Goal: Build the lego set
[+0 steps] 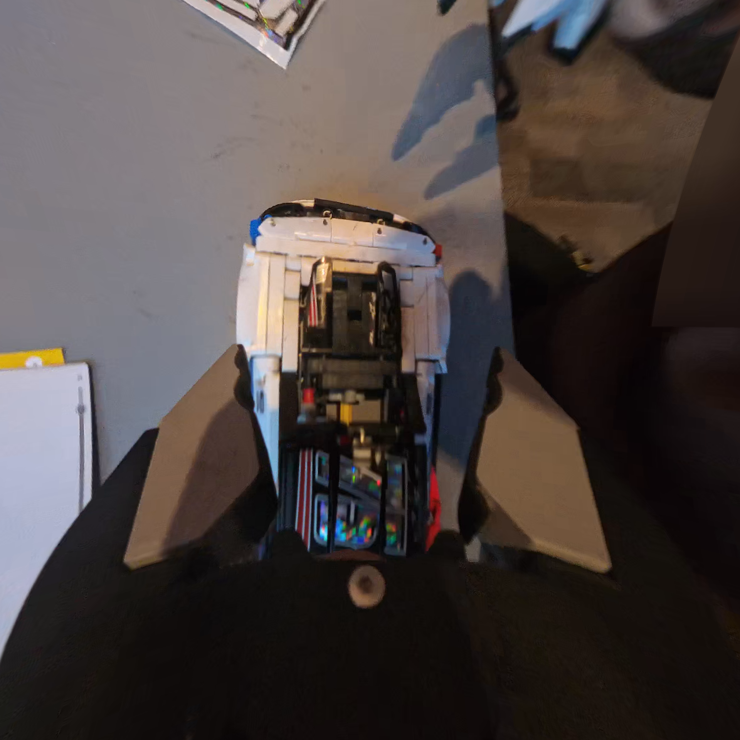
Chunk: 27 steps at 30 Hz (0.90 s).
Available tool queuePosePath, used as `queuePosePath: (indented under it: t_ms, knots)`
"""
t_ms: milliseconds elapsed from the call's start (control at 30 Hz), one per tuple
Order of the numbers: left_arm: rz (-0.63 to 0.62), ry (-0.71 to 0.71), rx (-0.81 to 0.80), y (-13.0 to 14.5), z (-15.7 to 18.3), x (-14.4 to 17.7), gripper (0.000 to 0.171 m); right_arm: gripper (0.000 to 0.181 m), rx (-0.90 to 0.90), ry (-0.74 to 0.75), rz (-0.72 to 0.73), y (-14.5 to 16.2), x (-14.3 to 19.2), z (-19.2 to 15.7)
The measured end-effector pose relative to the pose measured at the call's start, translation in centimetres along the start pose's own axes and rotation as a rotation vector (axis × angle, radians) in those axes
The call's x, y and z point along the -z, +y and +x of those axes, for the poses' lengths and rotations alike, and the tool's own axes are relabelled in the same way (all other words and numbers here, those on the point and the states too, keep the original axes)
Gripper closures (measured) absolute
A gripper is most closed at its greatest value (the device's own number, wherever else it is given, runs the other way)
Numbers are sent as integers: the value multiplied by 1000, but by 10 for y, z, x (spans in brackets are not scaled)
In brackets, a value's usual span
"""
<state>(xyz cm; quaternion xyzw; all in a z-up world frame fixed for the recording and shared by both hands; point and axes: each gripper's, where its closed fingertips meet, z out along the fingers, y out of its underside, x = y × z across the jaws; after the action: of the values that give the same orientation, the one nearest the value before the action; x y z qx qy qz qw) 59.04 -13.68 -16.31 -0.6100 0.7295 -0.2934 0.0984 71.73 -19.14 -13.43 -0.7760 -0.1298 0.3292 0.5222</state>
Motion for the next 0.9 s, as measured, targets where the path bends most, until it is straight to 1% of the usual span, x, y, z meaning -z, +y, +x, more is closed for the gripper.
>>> queuePosePath:
  t_ms: [67,100,133,200,233,300,367,433,533,633,767,900]
  knots:
    - [55,-30,69,8,-13,21,59,151,-34,-113,2,-13,-14,21]
    - [73,-52,95,14,-18,30,61,153,-34,-173,-12,-17,-24,26]
    - [90,-65,119,18,-21,35,62,160,-32,-223,-29,-20,-35,31]
    - [124,-35,148,20,-16,38,62,161,-6,-287,-97,-20,-57,36]
    - [123,-2,155,20,-12,35,63,163,33,-294,-148,-17,-68,37]
    - [102,29,144,23,-9,29,61,161,156,-220,-254,-7,-87,50]
    - [99,36,127,24,-9,27,62,167,270,-191,-356,7,-98,57]
    - [104,33,131,27,-14,28,62,167,332,-185,-410,16,-105,59]
    - [140,37,163,30,-20,35,62,166,351,-162,-419,17,-109,62]
    - [181,40,200,33,-23,44,63,166,299,-164,-358,10,-102,58]
    - [215,-15,196,40,-21,54,64,165,236,-68,-250,6,-84,63]
    - [251,-90,210,55,-16,70,66,165,177,-25,-232,13,-69,53]
